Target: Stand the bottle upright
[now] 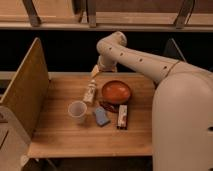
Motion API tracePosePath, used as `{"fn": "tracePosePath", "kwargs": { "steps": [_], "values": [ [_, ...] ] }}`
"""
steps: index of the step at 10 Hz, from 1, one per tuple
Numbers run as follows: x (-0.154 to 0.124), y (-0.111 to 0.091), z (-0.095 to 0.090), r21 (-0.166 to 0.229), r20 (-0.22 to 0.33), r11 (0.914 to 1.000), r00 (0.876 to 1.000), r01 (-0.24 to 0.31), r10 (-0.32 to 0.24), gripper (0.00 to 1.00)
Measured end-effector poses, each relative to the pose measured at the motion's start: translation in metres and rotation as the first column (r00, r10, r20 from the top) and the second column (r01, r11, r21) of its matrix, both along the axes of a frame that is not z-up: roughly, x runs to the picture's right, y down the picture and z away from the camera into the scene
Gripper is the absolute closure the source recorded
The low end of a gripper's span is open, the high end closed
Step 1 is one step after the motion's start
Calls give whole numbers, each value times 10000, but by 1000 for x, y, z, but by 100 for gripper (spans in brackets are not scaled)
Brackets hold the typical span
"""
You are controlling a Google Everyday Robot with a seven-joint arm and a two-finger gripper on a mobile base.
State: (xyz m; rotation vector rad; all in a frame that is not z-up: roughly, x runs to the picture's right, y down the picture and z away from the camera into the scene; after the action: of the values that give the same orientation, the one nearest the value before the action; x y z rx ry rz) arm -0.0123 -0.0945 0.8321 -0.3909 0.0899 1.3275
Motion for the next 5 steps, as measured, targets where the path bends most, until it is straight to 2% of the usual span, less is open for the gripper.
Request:
{"fn": "tracePosePath", "kwargs": {
  "steps": [2, 5],
  "values": [
    [-4, -6, 8, 85, -217, 9966, 9964, -818, 819, 20],
    [-4, -15, 10, 185, 11, 9950, 9952, -982, 982, 20]
  ]
}}
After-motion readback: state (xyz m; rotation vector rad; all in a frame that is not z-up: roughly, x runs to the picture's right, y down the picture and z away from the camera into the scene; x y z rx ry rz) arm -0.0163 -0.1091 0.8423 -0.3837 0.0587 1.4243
